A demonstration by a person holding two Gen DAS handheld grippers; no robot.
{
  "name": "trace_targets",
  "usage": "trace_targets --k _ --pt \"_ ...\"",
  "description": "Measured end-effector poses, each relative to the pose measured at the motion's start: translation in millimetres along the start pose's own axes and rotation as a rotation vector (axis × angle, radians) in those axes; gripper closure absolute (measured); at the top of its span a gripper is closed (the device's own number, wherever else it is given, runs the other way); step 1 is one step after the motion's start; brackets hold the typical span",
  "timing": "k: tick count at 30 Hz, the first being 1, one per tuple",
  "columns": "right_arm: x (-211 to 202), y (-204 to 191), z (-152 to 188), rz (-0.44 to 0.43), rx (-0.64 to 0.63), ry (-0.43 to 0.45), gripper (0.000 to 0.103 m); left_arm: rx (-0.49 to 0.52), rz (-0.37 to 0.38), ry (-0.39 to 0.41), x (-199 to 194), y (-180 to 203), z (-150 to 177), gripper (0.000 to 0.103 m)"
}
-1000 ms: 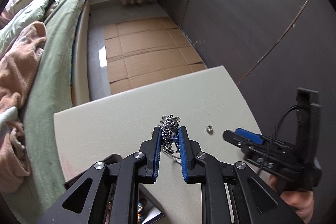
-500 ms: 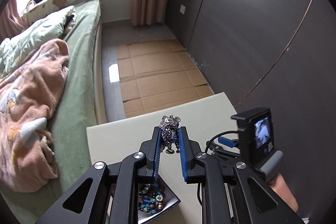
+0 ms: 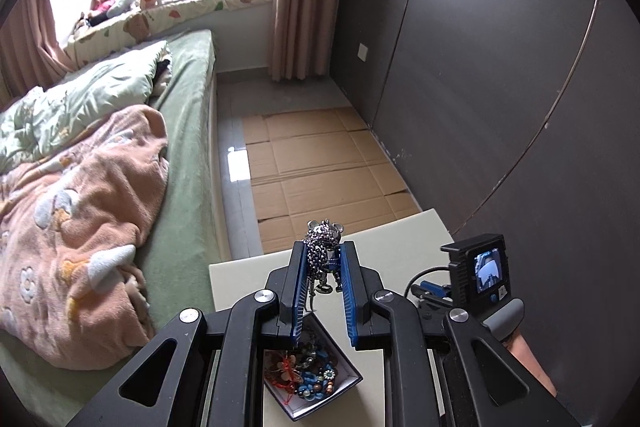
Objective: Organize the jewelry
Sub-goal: 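Lift the silver chain with the left tool while the right tool grasps the small silver ring, then lower the silver chain into the black box and open the left tool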
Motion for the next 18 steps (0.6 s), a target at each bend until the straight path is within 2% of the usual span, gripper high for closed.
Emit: trace_targets --k 5,9,18 --pt "-19.2 1.2 -2.7 -0.066 0.058 0.047 0.089 0.008 -0.003 0.039 -25.0 -5.0 -5.5 0.086" --pt "-35.0 -5.4 0.9 -0.077 0.054 0.070 0.089 0.007 -0.007 0.053 -35.1 -6.9 -5.8 0.086" --pt "-72.8 -43.4 13.3 -0.162 0.011 0.146 0.089 0.001 0.005 0.023 -22.3 -6.3 9.7 0.086"
Point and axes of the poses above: each gripper's, at about its wrist camera, not at the fingertips, and x roughly the way its jaws point, y to its right, z to its underside, the point moved 8 cm from there along x, roughly the way its jaws point, and after that the axes turned 6 degrees about -z, right-handed, at the moved point
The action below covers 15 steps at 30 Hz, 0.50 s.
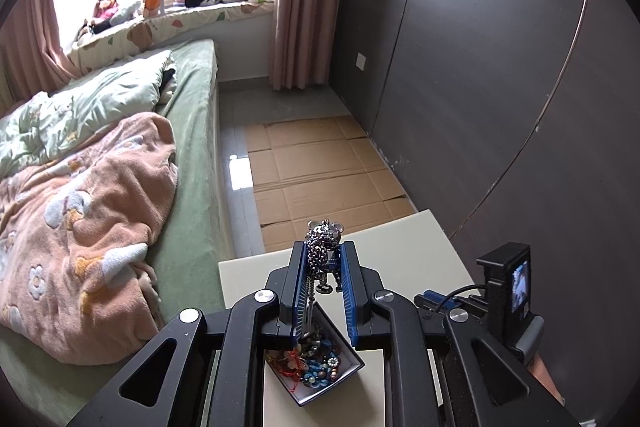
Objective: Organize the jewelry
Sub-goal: 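Lower the silver chain into the black box and open the left tool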
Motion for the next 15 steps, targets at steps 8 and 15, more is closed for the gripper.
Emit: trace_targets --k 8,15 --pt "-10.9 -13.6 -0.7 -0.048 -0.011 0.036 0.089 -0.011 0.009 -0.080 43.4 -0.3 25.5 0.086" --pt "-23.2 -22.1 -6.2 -0.112 -0.009 0.074 0.089 -0.015 0.019 -0.171 87.4 -2.4 58.7 0.086"
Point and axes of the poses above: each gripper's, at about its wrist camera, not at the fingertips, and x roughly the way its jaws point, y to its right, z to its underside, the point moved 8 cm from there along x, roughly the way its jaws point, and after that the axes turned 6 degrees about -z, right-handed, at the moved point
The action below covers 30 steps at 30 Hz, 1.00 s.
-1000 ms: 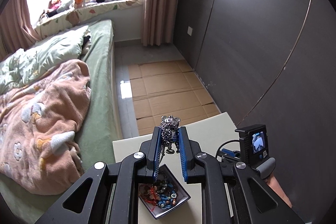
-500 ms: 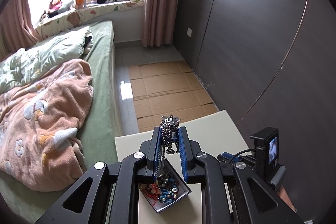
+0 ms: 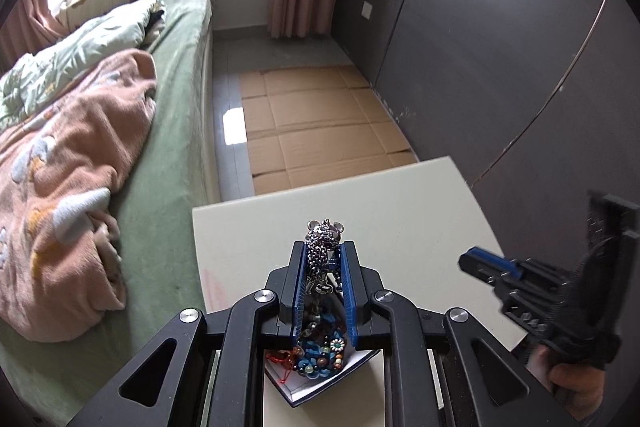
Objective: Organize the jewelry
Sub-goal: 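Lower the silver chain into the black box and open the left tool, then lower the small silver ring into the black box and open the right tool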
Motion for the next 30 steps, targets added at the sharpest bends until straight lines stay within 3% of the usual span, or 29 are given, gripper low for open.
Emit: trace_targets --k 13,16,19,21,25,30 --pt "2.2 -20.8 -3.0 -0.091 0.004 0.019 0.089 -0.028 0.031 -0.146 67.5 -4.7 36.4 0.085" --pt "5.1 -25.3 -3.6 -0.119 0.007 0.014 0.089 -0.053 0.046 -0.176 70.8 -9.8 39.8 0.085" --pt "7.5 -33.3 -3.6 -0.156 0.002 0.011 0.089 -0.075 0.044 -0.156 62.9 -19.5 38.3 0.084" --pt "10.6 -40.3 -3.8 -0.178 -0.004 0.007 0.089 -0.086 0.044 -0.142 58.4 -25.2 36.8 0.081" --pt "19.6 -56.0 -3.7 -0.211 -0.015 -0.006 0.089 -0.111 0.034 -0.103 44.2 -40.5 38.3 0.051" --pt "35.5 -76.7 -0.7 -0.223 -0.041 -0.030 0.089 -0.139 0.025 -0.078 30.7 -60.1 42.7 0.048"
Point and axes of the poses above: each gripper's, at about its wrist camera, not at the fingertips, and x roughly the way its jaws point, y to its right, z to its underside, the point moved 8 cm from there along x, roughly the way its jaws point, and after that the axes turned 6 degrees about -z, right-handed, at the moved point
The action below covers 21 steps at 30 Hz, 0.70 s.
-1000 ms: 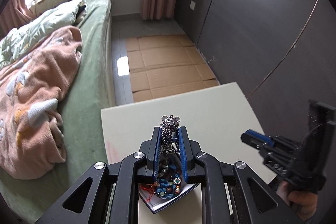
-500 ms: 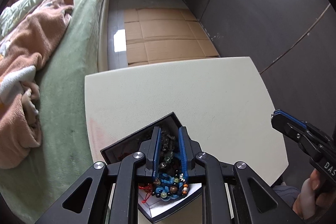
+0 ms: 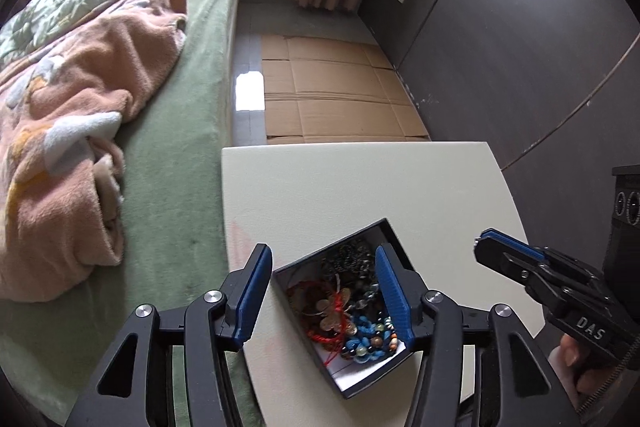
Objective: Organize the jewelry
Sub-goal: 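Lower the small silver ring into the black box and open the right tool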
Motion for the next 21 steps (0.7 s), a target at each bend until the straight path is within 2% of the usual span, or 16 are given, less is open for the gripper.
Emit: trace_targets --k 3,5,11,16,19,20,21 --pt "14.1 -8.2 1.4 -0.003 -0.002 -0.020 0.089 -0.028 -0.008 0.017 -8.6 -15.5 2.5 0.045" --pt "21.1 -12.6 2.0 -0.006 -0.003 -0.030 0.089 -0.048 -0.009 0.030 -15.2 -25.7 5.5 0.038" --pt "46.4 -31.1 6.5 -0.020 -0.018 -0.073 0.089 -0.098 -0.006 0.056 -32.7 -49.0 14.2 0.030" --pt "70.5 -44.2 11.8 -0.045 -0.010 -0.112 0.089 -0.140 -0.007 0.073 -45.9 -68.0 19.6 0.029" --pt "84.3 -46.7 14.6 -0.021 -0.020 -0.140 0.088 -0.155 -0.002 0.082 -52.8 -71.9 22.9 0.029" --pt "87.9 -46.7 16.4 -0.021 -0.011 -0.158 0.085 -0.157 -0.001 0.085 -55.1 -72.4 23.9 0.029" --pt "90.8 -45.9 18.8 -0.027 0.007 -0.177 0.071 -0.158 0.000 0.090 -57.8 -72.2 25.2 0.029"
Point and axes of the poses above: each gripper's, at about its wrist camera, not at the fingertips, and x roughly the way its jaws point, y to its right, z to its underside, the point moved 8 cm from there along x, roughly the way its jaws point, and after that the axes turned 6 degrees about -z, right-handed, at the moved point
